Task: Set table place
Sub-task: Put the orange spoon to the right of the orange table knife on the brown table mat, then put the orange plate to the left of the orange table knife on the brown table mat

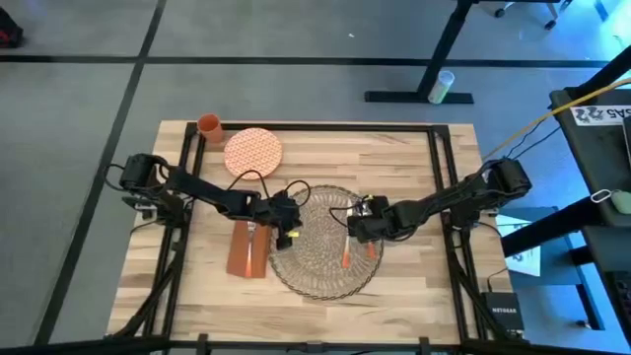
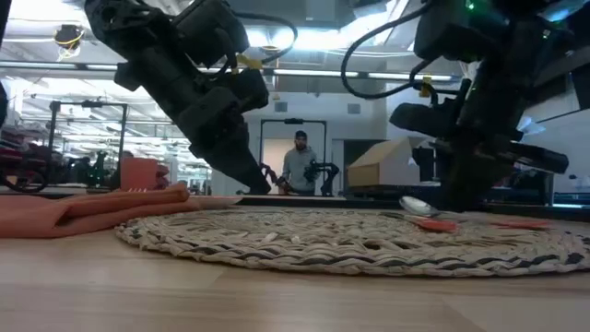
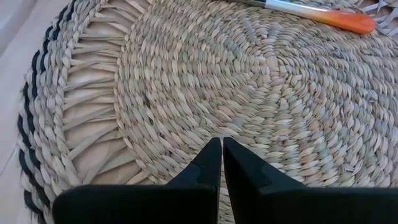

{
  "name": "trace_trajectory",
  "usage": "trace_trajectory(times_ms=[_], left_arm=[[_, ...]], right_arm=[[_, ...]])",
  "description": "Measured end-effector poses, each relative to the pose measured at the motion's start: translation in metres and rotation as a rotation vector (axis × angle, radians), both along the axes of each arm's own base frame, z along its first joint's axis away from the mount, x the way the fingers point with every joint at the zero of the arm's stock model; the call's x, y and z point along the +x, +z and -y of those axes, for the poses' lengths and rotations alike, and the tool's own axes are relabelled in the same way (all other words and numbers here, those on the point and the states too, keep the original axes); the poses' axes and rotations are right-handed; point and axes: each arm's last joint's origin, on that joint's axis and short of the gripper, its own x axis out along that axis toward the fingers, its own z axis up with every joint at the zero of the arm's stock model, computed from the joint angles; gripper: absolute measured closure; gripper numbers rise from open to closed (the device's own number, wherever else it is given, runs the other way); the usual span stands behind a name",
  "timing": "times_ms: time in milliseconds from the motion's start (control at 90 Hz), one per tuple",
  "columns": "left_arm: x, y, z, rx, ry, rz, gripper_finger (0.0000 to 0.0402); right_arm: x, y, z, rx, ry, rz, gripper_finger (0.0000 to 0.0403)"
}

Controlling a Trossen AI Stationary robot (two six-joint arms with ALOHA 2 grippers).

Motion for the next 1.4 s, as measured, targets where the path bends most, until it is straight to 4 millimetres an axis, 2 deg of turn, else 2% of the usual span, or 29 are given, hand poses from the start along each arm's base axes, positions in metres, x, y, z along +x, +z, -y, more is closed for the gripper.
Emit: trace_trajectory(times_ms=[322,589,1056,1244,1400], left_arm=[[0.000,0.000,0.000,0.000,0.000,0.000,0.0402],[0.000,0.000,0.000,0.001,-0.001,0.004,0.0402],[0.000,0.000,0.000,0.012,-0.012,0.003,0.0402],[0.001,0.003,0.001,0.099,-0.088,-0.010,0.0402],[0.000,0.015,0.000,0.132,-0.110,-0.083,0.0402]], right_arm=[[-0.001,0.000,0.000,-0.004,0.006,-0.013,0.0350],[-0.005,0.000,-0.011,-0.016,0.057,-0.026,0.0350],[-0.001,0.009,-0.015,-0.040,0.070,-0.025,0.0350],[0.002,0.012,-0.013,-0.177,0.193,-0.032,0.0350],[0.015,0.030,-0.015,-0.304,0.344,-0.022,0.0350]])
